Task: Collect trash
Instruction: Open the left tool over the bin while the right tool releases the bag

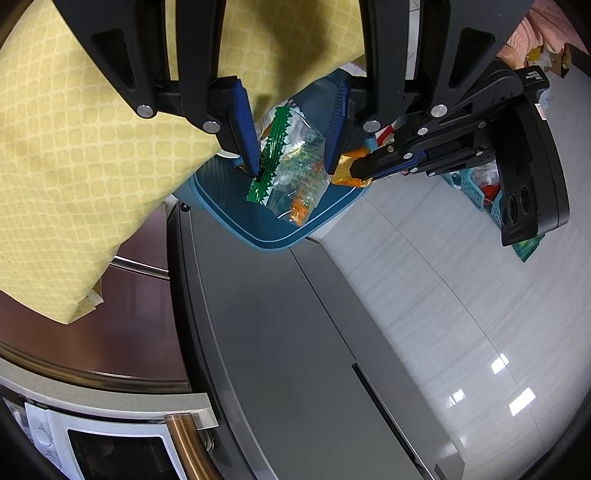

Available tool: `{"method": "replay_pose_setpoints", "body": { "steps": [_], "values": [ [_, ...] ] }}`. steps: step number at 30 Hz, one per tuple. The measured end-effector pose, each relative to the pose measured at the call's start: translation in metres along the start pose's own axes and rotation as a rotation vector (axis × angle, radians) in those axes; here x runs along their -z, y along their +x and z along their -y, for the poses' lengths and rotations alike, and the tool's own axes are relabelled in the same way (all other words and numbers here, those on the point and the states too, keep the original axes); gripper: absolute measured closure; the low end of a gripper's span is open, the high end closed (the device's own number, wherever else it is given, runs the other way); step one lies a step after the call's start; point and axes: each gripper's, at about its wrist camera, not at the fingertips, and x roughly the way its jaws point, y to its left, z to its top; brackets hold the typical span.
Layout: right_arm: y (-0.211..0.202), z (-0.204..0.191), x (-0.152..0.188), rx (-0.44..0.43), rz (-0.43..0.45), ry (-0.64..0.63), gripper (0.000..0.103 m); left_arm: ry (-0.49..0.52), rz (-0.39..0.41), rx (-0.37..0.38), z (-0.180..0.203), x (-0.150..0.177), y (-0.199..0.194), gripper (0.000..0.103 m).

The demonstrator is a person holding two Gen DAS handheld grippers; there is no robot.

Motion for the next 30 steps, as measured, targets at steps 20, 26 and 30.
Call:
{"method": "replay_pose_setpoints", "body": {
  "steps": [20,26,30],
  "values": [
    [0.025,-0.004,-0.005,0.048,-0.049,-0.002,0.065,-0.076,-0.046,0.024,-0.013,0.002,0.029,0.094],
    [0.025,-0.001,-0.004,0.057,-0.052,0.012,0.061,-0.096,-0.047,0.012,-0.019,0.006,0.031,0.089],
    [0.02,0.001,-0.004,0.051,-0.04,0.02,0.061,-0.098,-0.036,0.011,-0.019,0.008,0.026,0.083]
  ]
}}
